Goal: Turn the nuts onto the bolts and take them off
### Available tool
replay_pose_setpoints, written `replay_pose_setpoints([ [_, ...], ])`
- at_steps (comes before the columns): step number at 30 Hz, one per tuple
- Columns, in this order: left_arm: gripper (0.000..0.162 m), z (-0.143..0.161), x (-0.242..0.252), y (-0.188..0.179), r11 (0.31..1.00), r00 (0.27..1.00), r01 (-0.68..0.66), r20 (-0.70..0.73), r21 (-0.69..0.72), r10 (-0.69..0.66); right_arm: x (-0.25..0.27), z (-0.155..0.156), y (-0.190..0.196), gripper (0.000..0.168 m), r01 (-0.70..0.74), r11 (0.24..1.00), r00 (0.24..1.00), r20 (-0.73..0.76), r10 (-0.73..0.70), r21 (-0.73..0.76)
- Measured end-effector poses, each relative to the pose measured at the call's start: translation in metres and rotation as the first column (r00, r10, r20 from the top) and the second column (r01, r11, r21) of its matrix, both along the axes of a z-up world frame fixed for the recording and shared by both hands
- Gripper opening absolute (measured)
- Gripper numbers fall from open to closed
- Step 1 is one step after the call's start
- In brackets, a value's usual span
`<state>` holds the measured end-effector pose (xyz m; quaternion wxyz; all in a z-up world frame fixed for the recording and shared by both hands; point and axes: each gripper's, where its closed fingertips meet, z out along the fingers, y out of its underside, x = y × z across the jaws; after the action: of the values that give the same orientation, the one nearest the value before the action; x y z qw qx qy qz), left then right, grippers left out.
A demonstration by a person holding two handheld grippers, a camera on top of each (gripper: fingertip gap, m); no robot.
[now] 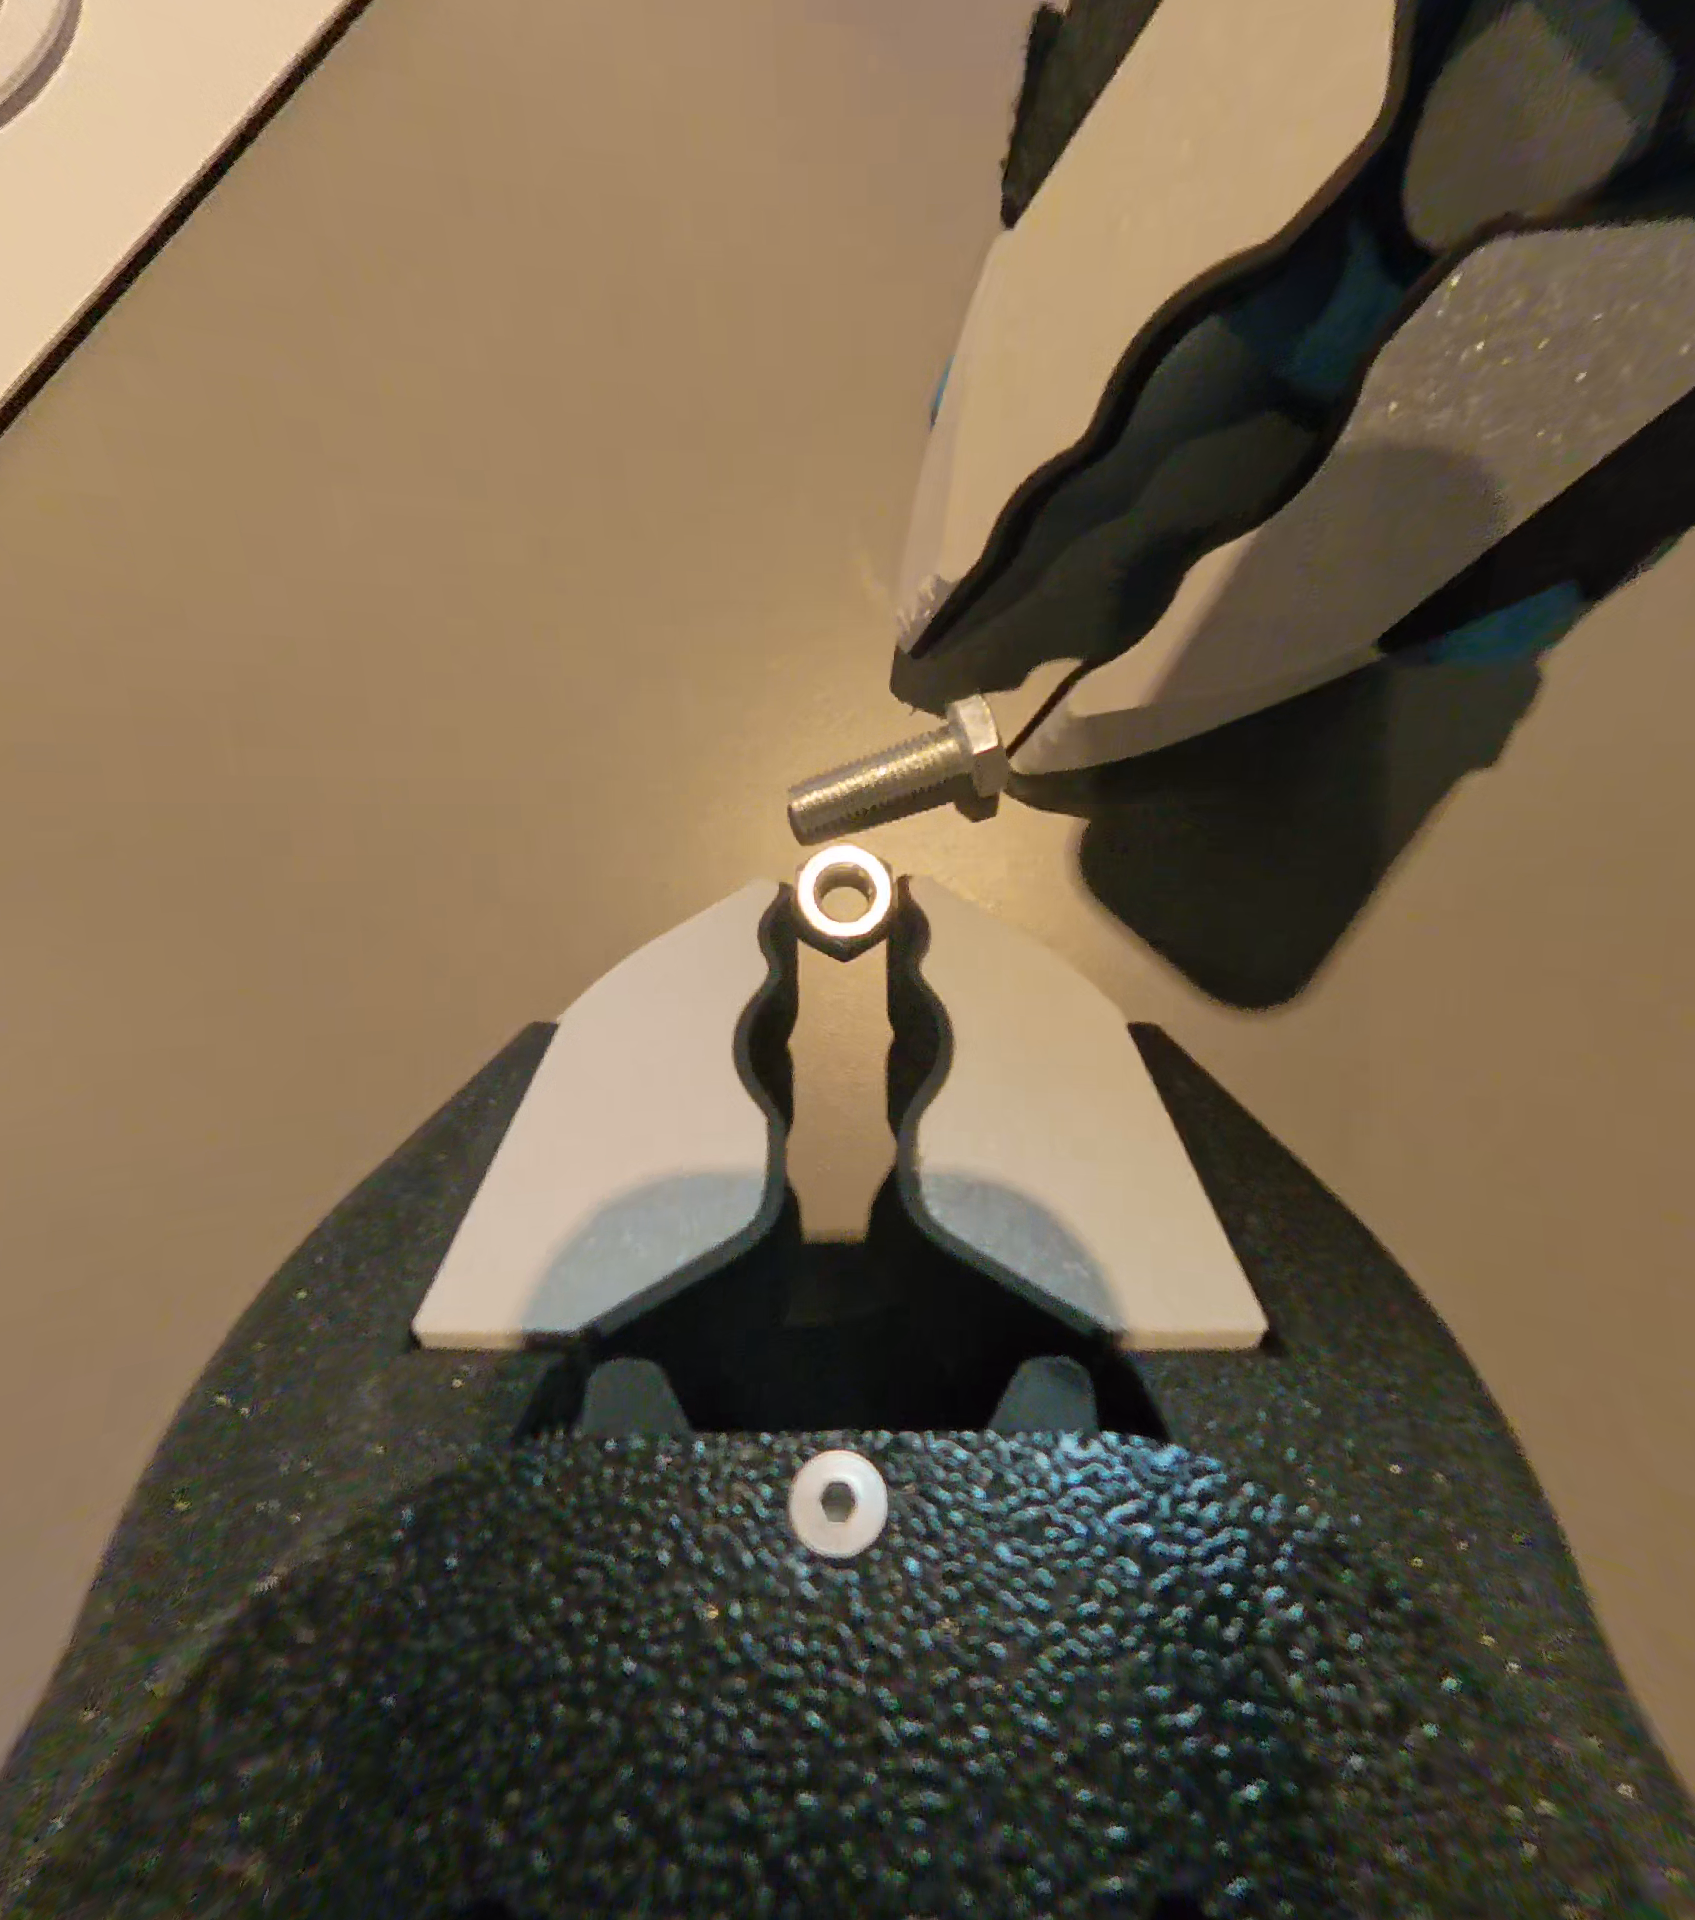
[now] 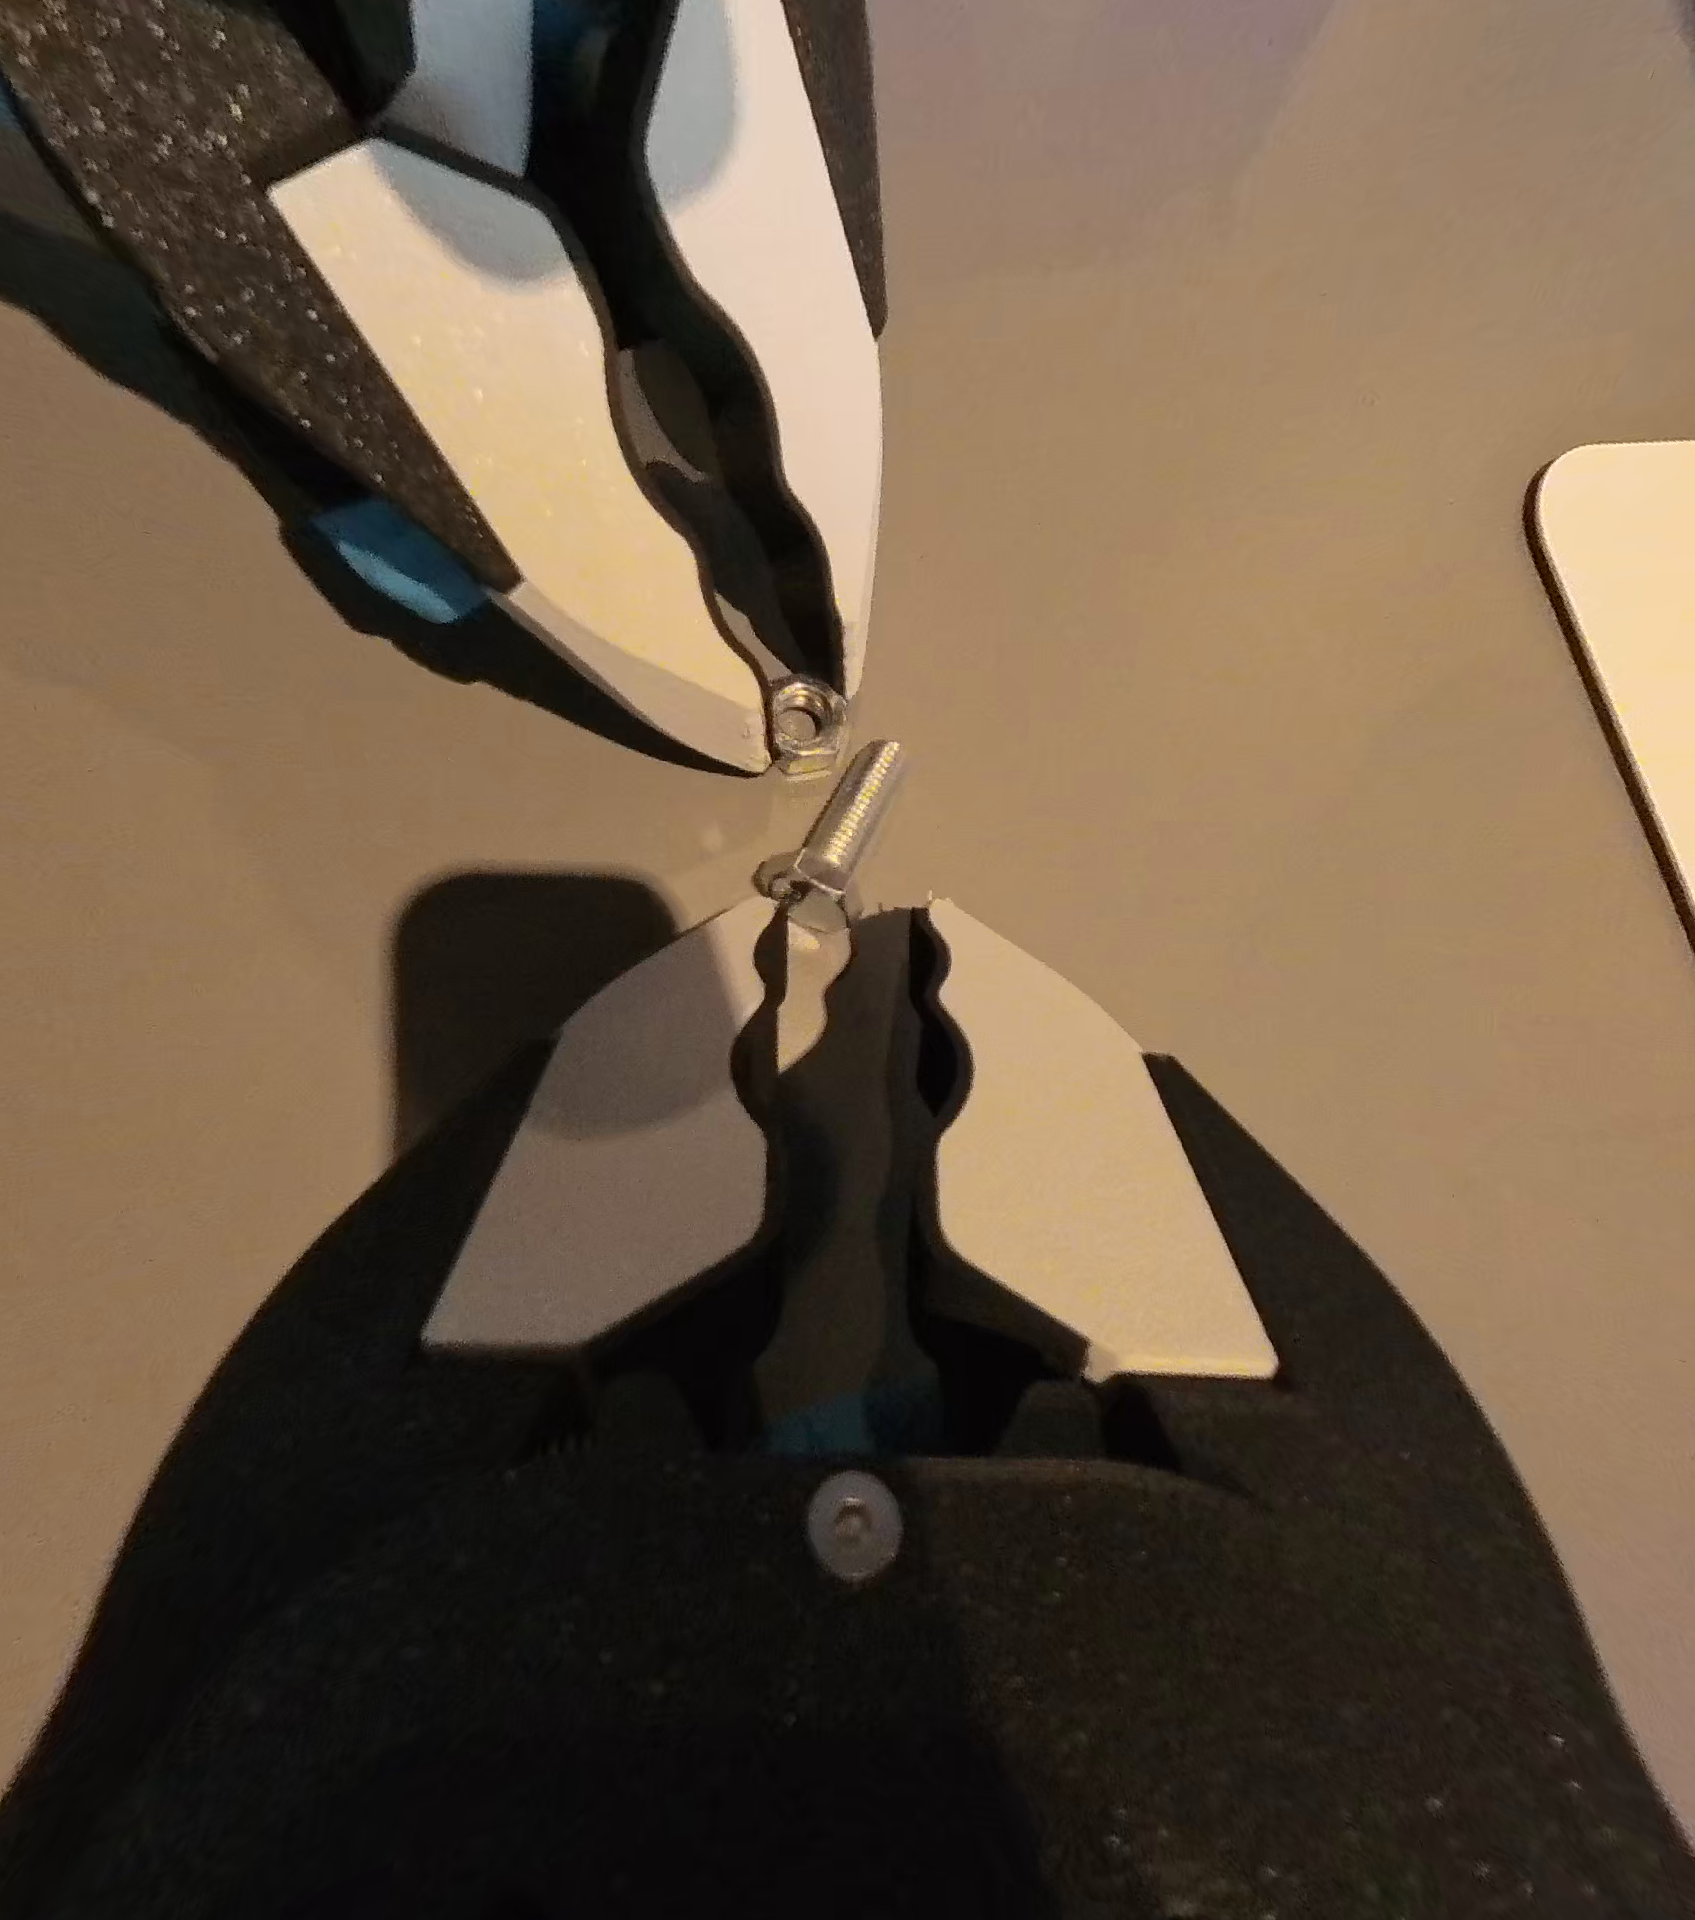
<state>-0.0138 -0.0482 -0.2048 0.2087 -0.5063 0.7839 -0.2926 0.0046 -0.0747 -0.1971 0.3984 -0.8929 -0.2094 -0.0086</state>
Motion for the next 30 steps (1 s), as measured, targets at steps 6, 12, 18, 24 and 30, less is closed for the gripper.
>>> replay_pose_setpoints([
  [6,0.026,0.002,0.001,0.005,0.999,0.999,-0.039,0.027,0.027,0.038,0.001,0.001,-0.003,0.027,0.022,1.000,1.000,0.003,-0.022,0.015],
  [12,0.040,0.033,-0.002,0.017,0.982,0.968,-0.188,0.169,0.001,0.185,0.003,0.027,-0.021,0.040,0.093,0.978,0.995,-0.052,-0.085,0.186],
  [18,0.051,0.038,0.007,0.046,0.886,0.897,-0.429,0.202,0.178,0.394,-0.044,0.126,-0.053,0.042,-0.056,0.744,0.997,0.082,0.003,0.666],
  [24,0.066,0.046,0.030,0.039,0.815,0.891,-0.449,0.256,0.367,0.376,-0.148,0.141,-0.079,0.061,-0.503,0.664,0.862,0.377,0.339,0.554],
  [30,0.067,0.064,0.040,0.010,0.766,0.901,-0.423,0.313,0.484,0.300,-0.205,0.124,-0.088,0.078,-0.652,0.683,0.743,0.458,0.488,0.330],
])
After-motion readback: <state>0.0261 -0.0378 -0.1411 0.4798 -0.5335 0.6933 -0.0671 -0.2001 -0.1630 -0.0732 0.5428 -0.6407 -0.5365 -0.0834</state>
